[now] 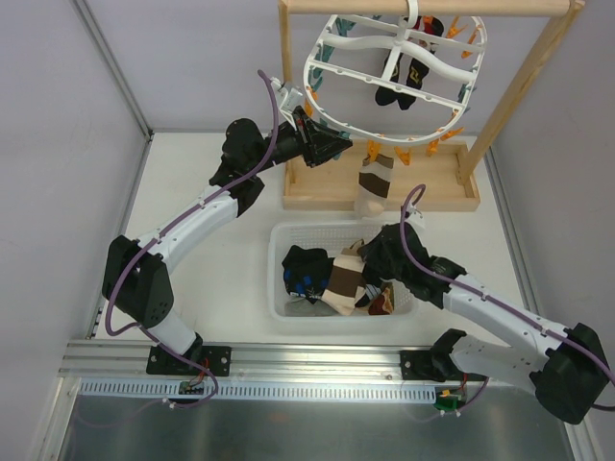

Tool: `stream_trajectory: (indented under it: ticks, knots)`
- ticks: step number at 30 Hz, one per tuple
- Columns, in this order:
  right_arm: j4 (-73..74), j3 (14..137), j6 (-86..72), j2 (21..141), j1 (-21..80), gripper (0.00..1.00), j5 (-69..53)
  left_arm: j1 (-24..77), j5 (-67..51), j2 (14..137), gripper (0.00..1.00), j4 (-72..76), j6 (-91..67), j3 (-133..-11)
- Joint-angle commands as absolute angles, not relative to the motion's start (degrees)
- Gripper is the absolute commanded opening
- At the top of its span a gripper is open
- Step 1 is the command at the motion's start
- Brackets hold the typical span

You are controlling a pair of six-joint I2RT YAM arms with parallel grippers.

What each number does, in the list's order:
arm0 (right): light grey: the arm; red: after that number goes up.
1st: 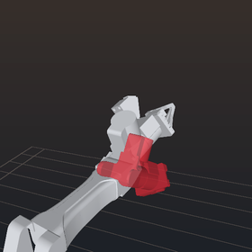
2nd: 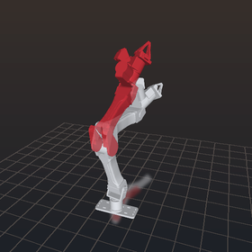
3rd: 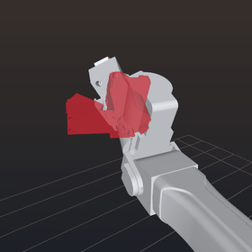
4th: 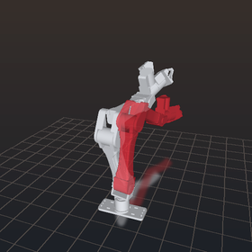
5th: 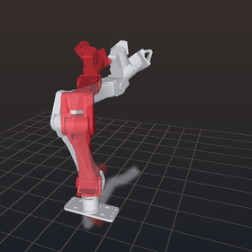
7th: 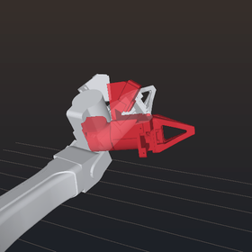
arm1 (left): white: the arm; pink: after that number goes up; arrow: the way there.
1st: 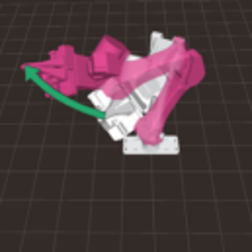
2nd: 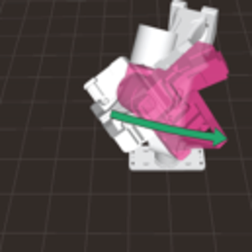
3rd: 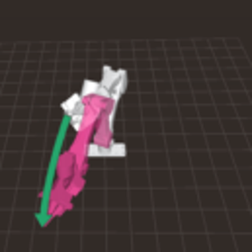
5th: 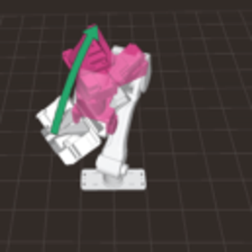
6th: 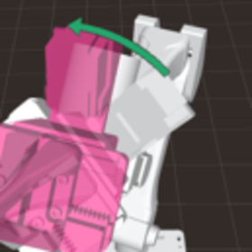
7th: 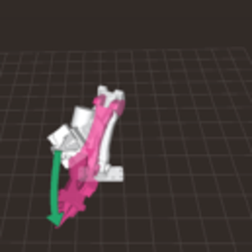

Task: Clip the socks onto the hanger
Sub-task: Pick up the sock from the bin, then clamp the sock onto the hanger.

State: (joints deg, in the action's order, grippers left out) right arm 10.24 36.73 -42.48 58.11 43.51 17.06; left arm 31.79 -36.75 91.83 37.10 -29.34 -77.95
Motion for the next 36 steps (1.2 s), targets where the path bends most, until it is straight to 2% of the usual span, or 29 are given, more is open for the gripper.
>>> stream_trajectory:
  ticks: [1,5,14,20,36]
  knots:
    - [5.73,39.37,-36.41,55.20,43.86,0.01,17.58,31.90,-41.13,91.76,0.00,34.98,-28.74,-77.17]
    - [-2.61,39.64,-25.86,54.41,43.86,0.01,13.98,31.90,-41.40,91.58,0.00,34.98,-29.53,-77.52]
    - [-26.24,40.51,-7.57,54.31,43.94,0.01,-2.34,31.90,-42.27,90.00,0.00,34.19,-32.60,-77.87]
    - [-31.99,43.94,1.31,57.83,43.07,0.01,-4.12,31.90,-44.64,89.38,0.00,36.38,-35.24,-77.61]
    - [-41.75,47.72,0.27,62.84,38.41,0.01,-10.55,31.82,-46.14,88.94,0.00,47.98,-43.41,-73.92]
